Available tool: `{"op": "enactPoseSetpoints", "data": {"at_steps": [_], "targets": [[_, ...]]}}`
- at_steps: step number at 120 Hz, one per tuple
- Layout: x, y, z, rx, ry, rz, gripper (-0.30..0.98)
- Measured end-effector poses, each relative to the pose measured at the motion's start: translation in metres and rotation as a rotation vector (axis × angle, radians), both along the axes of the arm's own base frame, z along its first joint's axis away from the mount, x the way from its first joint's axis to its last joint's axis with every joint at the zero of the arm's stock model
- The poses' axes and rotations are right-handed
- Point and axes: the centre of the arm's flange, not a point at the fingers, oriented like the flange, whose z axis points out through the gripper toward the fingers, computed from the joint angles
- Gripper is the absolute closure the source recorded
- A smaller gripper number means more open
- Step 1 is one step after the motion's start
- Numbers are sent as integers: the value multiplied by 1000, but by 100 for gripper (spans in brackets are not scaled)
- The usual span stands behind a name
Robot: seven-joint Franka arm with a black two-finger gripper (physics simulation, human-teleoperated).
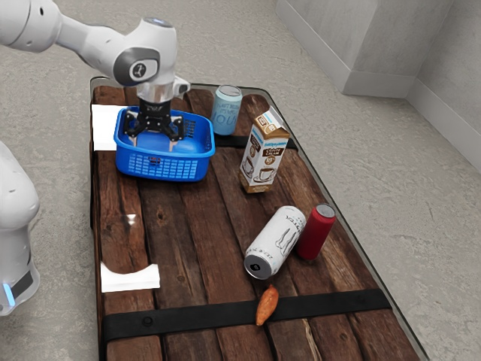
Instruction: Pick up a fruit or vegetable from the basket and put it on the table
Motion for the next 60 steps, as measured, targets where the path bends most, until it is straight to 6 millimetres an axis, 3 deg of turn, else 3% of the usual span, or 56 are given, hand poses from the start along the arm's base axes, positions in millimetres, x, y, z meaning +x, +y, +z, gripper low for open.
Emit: {"op": "enactPoseSetpoints", "data": {"at_steps": [44, 60], "targets": [[5, 1, -6, -7, -5, -3, 1], [6, 1, -8, -8, -5, -4, 8]]}}
